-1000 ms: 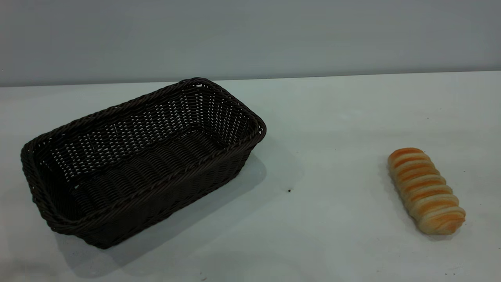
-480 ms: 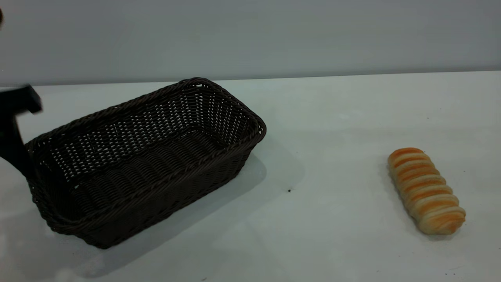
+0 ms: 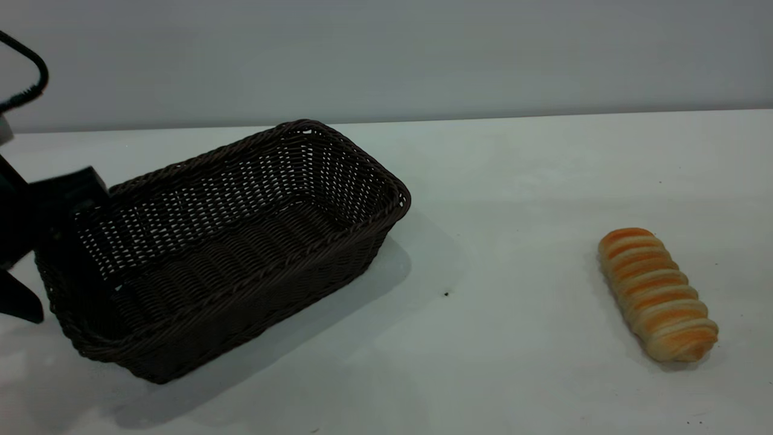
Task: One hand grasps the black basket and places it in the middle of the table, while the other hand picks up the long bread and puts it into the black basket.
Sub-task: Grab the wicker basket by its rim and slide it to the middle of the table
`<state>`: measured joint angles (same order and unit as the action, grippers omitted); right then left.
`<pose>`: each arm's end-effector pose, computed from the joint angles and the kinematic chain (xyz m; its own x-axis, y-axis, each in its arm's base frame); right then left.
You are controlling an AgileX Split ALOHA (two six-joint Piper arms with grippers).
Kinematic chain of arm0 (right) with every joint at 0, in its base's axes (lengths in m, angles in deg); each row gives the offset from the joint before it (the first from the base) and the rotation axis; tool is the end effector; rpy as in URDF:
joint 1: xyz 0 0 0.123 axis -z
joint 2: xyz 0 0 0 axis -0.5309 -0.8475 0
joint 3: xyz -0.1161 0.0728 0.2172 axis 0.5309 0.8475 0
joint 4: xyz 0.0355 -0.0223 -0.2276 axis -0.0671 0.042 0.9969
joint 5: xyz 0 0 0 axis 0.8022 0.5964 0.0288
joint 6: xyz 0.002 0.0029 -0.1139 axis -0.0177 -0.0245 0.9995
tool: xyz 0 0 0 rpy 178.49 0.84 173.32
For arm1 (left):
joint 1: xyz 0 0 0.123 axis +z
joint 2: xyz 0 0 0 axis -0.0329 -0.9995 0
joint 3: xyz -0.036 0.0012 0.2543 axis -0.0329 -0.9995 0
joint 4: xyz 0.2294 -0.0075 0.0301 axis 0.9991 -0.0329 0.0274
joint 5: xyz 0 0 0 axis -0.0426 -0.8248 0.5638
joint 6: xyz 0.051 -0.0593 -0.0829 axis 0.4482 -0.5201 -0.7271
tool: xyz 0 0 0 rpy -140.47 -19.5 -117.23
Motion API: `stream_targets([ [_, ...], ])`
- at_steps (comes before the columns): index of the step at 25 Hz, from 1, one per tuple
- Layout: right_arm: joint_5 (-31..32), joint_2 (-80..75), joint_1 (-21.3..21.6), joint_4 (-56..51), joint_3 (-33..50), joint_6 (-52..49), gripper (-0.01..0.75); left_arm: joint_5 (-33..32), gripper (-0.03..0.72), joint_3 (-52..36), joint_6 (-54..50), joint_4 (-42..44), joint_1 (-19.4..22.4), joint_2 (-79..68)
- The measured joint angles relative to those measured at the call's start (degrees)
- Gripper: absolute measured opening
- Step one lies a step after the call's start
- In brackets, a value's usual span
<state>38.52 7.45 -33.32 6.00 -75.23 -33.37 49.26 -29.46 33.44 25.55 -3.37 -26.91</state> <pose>0.1457 0.0240 0.2539 -0.7014 -0.0498 -0.7110 -0.1746 0.9792 0.1036 0.2744 -0.0295 0.0853 -0.7887 -0.5584 -0.2570 -0.5027 0.8266 -0.2531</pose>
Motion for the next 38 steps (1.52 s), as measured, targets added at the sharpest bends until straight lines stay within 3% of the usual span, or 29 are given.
stream_targets([
  [9,0.0,0.0,0.0,0.0,0.0,0.0,0.543,10.9,0.446,0.1,0.2,-0.7,0.0,-10.8],
  [11,0.0,0.0,0.0,0.0,0.0,0.0,0.544,12.8,0.387,0.1,-0.1,-0.8,0.0,-12.3],
  [15,0.1,0.0,0.0,0.1,0.0,0.0,0.545,14.3,0.136,0.4,-3.2,-1.8,0.0,-12.5],
  [21,0.5,0.0,0.0,0.2,0.0,0.0,0.545,12.1,0.14,0.5,-3.1,-1.1,0.1,-9.0],
  [25,0.9,0.0,0.0,0.2,0.0,0.0,0.545,7.5,0.14,1.6,5.2,-0.3,-0.4,-4.7],
  [31,0.9,0.0,0.0,0.3,0.0,0.0,0.545,-2.0,0.14,11.1,22.7,-0.9,-6.1,-5.3],
  [38,0.9,0.0,0.0,0.3,0.0,0.0,0.545,-5.8,0.14,18.2,24.8,-1.6,-7.3,-12.7],
])
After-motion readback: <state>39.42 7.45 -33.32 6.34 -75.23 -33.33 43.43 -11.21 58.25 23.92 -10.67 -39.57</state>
